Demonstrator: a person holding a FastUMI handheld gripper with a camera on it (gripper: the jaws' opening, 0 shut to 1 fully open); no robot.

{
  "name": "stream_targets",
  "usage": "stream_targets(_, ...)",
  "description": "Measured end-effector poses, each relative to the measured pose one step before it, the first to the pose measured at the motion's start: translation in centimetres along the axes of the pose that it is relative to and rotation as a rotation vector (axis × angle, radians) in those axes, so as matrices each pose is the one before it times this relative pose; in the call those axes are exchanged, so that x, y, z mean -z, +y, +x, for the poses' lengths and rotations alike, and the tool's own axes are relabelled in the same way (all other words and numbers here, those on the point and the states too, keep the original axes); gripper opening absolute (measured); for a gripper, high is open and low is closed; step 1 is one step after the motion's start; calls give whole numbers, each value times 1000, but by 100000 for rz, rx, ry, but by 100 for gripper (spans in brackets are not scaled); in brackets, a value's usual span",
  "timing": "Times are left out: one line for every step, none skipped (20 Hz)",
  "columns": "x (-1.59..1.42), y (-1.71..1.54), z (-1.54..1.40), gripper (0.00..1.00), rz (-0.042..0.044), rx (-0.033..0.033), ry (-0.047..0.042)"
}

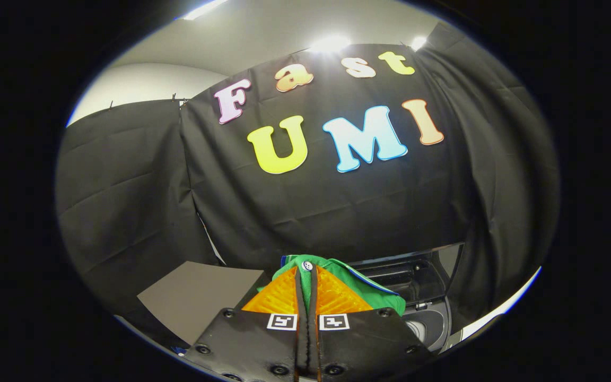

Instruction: Put the clothes into the washing machine and then close the washing machine lid.

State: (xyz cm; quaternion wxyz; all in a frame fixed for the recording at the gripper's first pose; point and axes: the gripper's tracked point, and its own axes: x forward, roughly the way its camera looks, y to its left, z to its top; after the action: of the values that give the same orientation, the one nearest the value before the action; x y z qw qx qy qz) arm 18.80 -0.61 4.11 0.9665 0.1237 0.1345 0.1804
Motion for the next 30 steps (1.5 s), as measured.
stream_targets(295, -441, 30, 1, -15, 405, 628)
stream_targets(435, -486, -51, 1, -260, 474, 602)
stream_targets(511, -518, 2, 1, -566, 516, 876)
stream_targets(686, -552, 11, 2, -740, 507, 1248)
stream_targets(531, -495, 109, 1, -541, 469, 1092)
stream_targets(631, -489, 65, 2, -218, 299, 1088)
stream_targets(514, -404, 152, 1, 63, 78, 1050)
stream_targets(643, -407, 217, 2, 34, 165, 1053)
stream_targets(620, -384, 194, 2, -351, 262, 1285)
stream_targets(726, -368, 186, 2, -462, 216, 1224)
stream_targets(603, -316, 192, 1, -542, 186, 1050)
stream_targets(693, -262, 252, 1, -550, 197, 1055)
stream_targets(549, -329, 277, 1, -644, 471, 789)
stream_targets(783, -266, 221, 1, -594, 461, 1173)
stream_targets(677, -266, 182, 1, -605, 504, 1397)
stream_targets(806, -248, 250, 1, -614, 513, 1284)
stream_targets(535, -353, 192, 1, -586, 824, 1150)
stream_targets(695, -364, 160, 1, -233, 816, 962)
stream_targets(559, -303, 209, 1, 59, 772, 1027)
stream_targets(610, -272, 195, 2, 316, 753, 1011)
stream_targets(471, -227, 186, 1, 516, 681, 892)
stream_targets(557, -239, 55, 2, 460, 670, 872)
stream_targets(363, -227, 155, 2, 623, 675, 1053)
stream_targets(478, -138, 97, 2, 854, 458, 934)
stream_targets(304, -125, 64, 2, 630, 415, 933)
stream_targets(545, -152, 94, 5, 365, 744, 977)
stream_targets(482, -170, 104, 9, 156, 650, 1019)
stream_targets(360, -166, -36, 13, 634, 560, 621)
stream_targets(-110, -34, -100, 27, 1089, 122, -709)
stream_targets(154, 327, -289, 41, 1057, -617, -421)
